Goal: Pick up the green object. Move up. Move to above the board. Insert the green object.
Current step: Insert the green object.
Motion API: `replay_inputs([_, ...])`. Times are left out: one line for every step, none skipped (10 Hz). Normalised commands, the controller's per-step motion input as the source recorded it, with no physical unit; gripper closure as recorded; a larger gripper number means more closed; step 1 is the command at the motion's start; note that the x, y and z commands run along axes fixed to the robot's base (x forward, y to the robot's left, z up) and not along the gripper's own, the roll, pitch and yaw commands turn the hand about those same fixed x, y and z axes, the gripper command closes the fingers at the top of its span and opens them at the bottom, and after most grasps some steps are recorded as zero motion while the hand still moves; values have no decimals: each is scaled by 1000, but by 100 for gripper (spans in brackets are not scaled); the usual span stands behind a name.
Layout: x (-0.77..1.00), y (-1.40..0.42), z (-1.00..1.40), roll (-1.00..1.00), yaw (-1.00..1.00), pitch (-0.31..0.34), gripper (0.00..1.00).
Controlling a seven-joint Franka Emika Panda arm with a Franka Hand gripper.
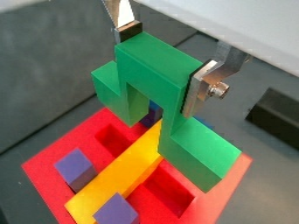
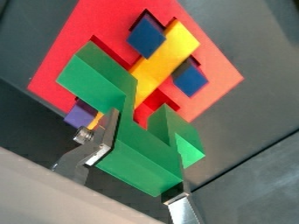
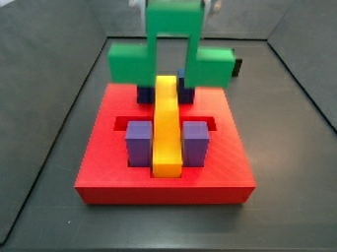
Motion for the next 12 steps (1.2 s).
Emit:
replay_inputs([-49, -54, -283, 0, 17, -111, 100])
replay_inputs([-97, -146, -231, 0, 63, -150, 100])
replay_inputs([-74, -231, -346, 47, 120, -147, 100])
replay_inputs([-3, -203, -466, 156, 166, -103, 100])
replay_inputs([0, -143, -366, 143, 143, -41, 100])
replay_inputs([0, -57, -260, 83, 106, -56, 100])
replay_inputs([0, 0, -149, 19, 60, -44, 100])
replay_inputs([46, 0, -43, 0, 17, -4, 100])
replay_inputs([103, 20, -43, 0, 14, 0, 100])
replay_inputs([131, 17, -117, 0, 0, -4, 100])
replay_inputs([137, 0, -123, 0, 0, -27, 100])
replay_inputs([100, 0, -154, 0, 0, -43, 100])
